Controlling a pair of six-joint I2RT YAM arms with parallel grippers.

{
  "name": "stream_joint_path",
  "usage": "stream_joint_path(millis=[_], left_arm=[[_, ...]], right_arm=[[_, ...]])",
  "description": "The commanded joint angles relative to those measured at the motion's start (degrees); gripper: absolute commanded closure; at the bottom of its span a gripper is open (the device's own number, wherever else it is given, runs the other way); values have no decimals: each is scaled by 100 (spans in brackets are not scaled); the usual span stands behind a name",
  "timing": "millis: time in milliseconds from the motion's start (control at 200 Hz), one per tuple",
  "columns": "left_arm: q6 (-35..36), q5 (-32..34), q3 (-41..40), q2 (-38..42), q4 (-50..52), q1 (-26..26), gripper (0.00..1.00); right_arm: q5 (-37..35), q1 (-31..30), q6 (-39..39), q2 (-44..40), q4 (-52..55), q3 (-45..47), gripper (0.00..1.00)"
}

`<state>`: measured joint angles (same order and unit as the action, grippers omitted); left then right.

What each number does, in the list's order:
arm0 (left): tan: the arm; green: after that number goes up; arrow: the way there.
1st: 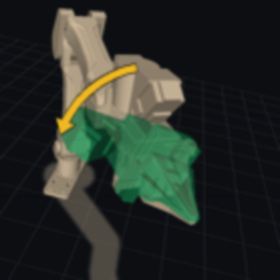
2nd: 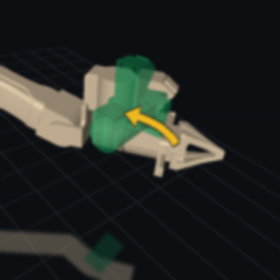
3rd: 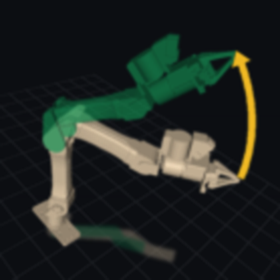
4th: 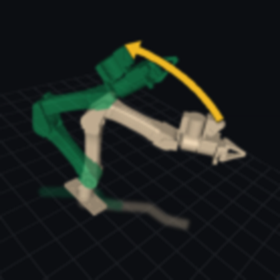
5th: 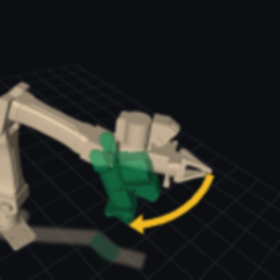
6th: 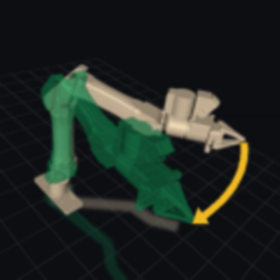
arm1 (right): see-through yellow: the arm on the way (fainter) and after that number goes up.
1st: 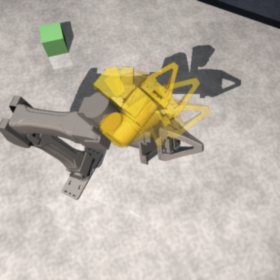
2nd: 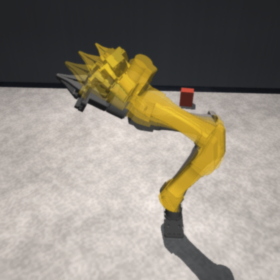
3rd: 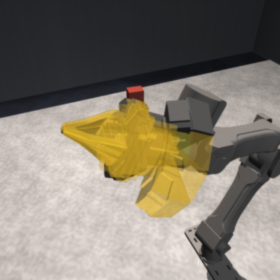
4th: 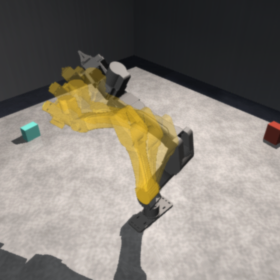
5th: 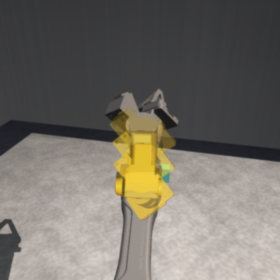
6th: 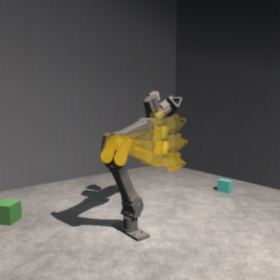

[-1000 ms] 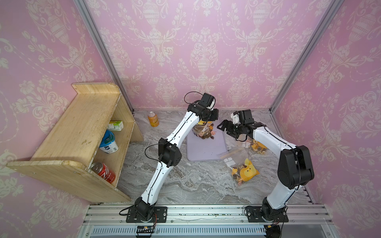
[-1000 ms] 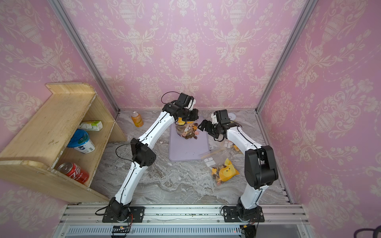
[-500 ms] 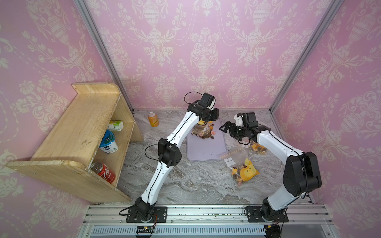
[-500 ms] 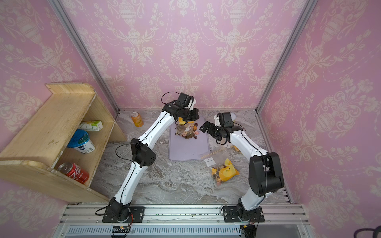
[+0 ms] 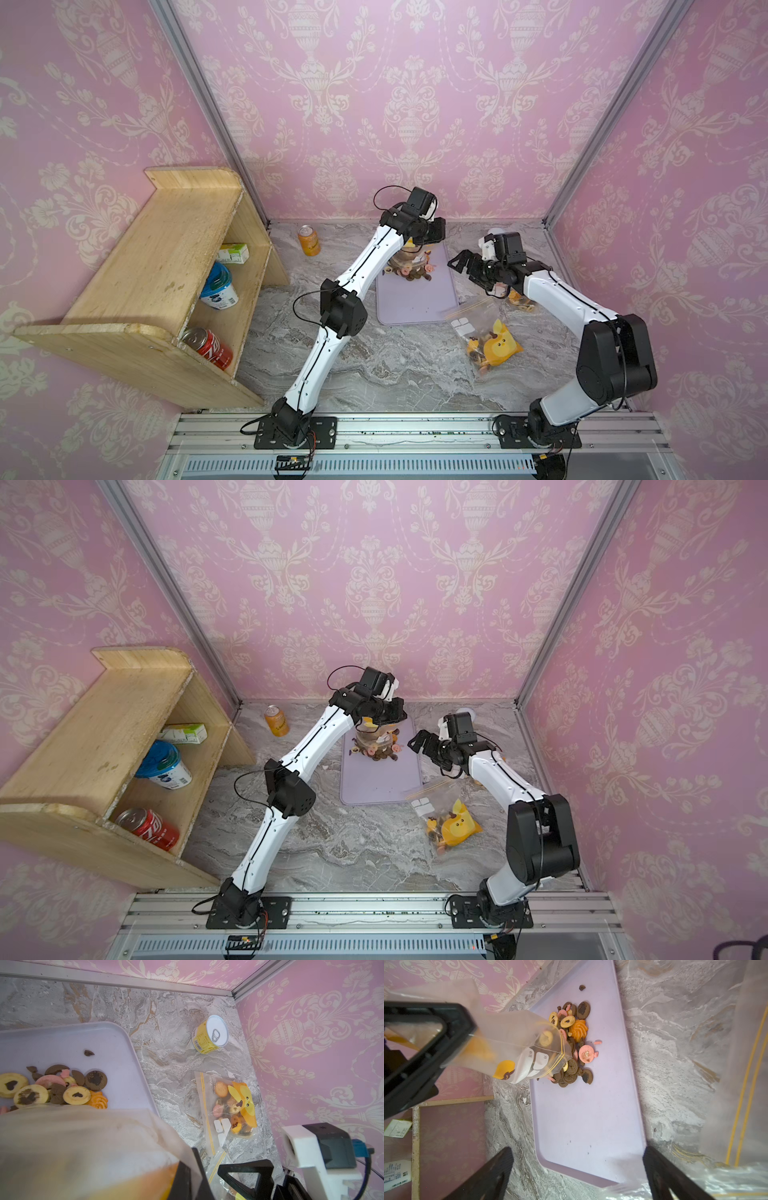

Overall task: Pour cookies out of the ziploc bag
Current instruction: 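Pour the cookies out of the ziploc bag onto the tray.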

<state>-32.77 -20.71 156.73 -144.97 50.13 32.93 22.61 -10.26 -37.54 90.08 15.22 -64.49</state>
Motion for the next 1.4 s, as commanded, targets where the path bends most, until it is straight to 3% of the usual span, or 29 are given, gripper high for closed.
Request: stream_joint_path(millis=[0,585,951,1391], left_arm=[[-136,-160,141,194,-117,56,100],[-96,3,148,407,-141,82,100],[88,128,146,121,-10,30,100],[183,331,153,514,143,-6,100]], right_arm=[[-16,6,-70,-237,-72,81,0],[21,7,-127,-307,-106,222,0],[136,8,-166,-395,-151,278,0],[134,7,-245,-483,-193,329,0]])
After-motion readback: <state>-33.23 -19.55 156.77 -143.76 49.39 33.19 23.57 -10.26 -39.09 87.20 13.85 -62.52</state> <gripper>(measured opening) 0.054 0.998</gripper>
